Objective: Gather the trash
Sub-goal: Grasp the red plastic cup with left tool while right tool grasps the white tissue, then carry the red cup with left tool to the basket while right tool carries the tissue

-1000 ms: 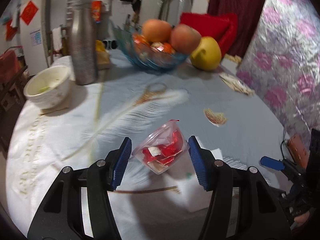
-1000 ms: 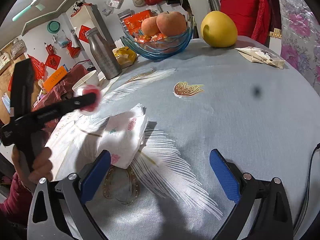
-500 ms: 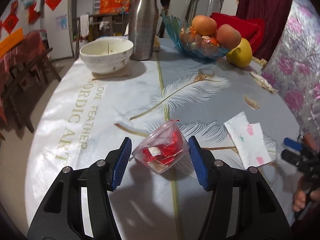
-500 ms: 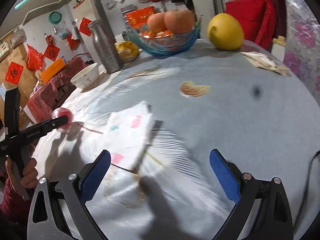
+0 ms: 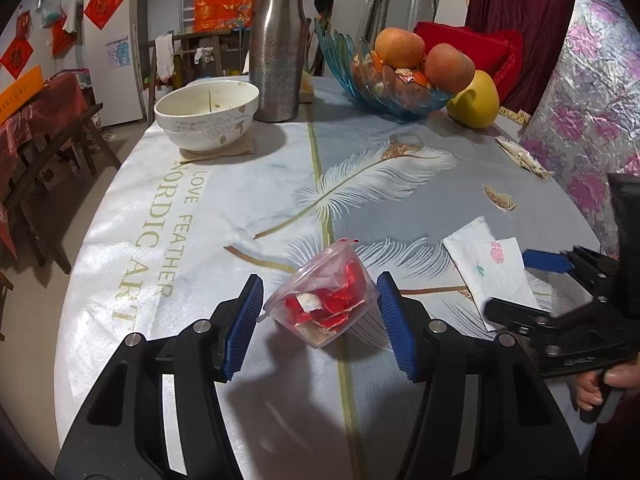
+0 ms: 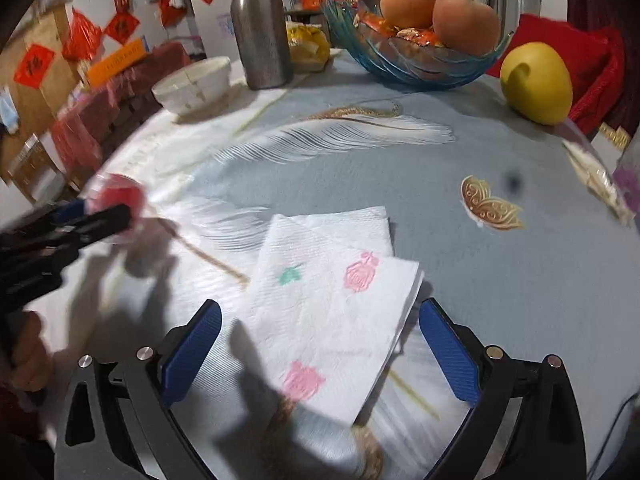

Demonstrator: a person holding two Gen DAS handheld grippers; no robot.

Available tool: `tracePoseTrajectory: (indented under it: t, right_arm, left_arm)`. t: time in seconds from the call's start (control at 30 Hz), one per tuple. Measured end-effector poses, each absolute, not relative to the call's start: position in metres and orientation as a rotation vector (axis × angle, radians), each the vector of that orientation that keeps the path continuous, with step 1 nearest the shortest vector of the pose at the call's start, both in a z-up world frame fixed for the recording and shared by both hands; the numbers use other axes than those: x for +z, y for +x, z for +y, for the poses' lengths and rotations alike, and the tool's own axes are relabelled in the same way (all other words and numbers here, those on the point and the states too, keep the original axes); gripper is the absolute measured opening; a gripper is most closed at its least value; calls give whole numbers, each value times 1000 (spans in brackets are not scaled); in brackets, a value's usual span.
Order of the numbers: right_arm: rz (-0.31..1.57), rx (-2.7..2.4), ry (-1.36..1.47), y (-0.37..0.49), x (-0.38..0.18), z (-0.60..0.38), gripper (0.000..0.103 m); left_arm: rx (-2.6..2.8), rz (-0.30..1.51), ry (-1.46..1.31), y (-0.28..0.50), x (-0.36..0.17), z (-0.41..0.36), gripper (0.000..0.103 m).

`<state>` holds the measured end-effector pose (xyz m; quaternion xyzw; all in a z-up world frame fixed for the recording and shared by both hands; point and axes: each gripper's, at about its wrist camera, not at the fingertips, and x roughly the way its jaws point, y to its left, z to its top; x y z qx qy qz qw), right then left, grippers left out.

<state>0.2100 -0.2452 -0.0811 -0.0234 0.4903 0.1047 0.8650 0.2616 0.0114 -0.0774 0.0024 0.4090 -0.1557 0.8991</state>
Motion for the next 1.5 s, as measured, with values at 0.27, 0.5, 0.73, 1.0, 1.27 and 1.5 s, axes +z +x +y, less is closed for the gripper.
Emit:
tracePoseTrajectory:
  t: [0.27, 0.5, 0.73, 1.0, 1.27, 1.5]
  right_arm:
    - [938, 218, -86, 205, -77, -248, 22]
    - [907, 273, 35, 205, -71, -262, 6]
    - [842, 309, 29, 195, -60, -256, 6]
    - [808, 347, 103, 187, -48, -262, 6]
    - [718, 392, 172, 164, -22, -263, 6]
    - [654, 443, 164, 139, 4, -248, 6]
  left_arm:
    - [-328, 867, 36, 265, -83, 5, 58]
    - [-313, 850, 37, 265, -82, 8, 58]
    - [-278, 771, -2, 260, -67, 23, 58]
    - [-250, 733, -39, 255, -58, 28, 58]
    - [-230, 709, -62, 220, -37, 39, 58]
    - [-221, 638, -82, 184, -2, 59, 58]
